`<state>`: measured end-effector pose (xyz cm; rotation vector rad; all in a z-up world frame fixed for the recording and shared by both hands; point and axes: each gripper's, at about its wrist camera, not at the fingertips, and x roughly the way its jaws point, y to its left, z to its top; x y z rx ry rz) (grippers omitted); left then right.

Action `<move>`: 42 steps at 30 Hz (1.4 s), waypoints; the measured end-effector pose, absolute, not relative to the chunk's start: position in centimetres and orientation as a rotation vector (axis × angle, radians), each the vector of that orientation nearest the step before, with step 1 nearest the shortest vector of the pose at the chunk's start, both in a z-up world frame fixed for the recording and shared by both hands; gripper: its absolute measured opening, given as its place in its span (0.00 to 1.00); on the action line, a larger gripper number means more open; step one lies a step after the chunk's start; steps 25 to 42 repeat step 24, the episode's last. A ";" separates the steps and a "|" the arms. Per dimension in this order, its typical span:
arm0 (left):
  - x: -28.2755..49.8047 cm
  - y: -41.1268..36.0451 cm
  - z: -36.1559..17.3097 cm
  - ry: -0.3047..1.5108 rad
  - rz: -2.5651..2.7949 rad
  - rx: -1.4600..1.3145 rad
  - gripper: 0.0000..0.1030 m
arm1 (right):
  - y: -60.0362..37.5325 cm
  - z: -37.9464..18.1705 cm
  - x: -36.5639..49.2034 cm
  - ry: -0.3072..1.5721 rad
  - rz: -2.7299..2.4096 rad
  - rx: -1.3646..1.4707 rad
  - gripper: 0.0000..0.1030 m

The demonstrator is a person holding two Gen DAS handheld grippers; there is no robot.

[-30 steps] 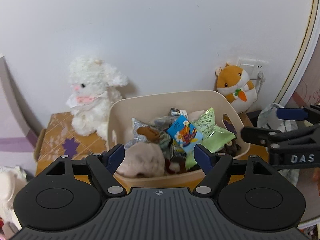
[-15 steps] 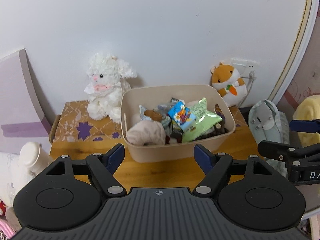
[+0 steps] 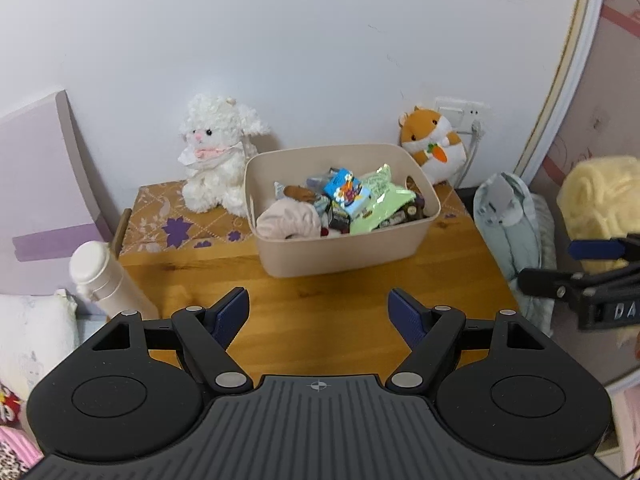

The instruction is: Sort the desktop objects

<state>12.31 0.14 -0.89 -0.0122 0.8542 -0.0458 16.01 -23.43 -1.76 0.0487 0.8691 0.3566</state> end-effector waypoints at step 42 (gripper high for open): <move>6.2 -1.4 1.7 0.875 -0.102 -0.036 0.76 | -26.0 -0.7 9.9 0.884 0.347 0.049 1.00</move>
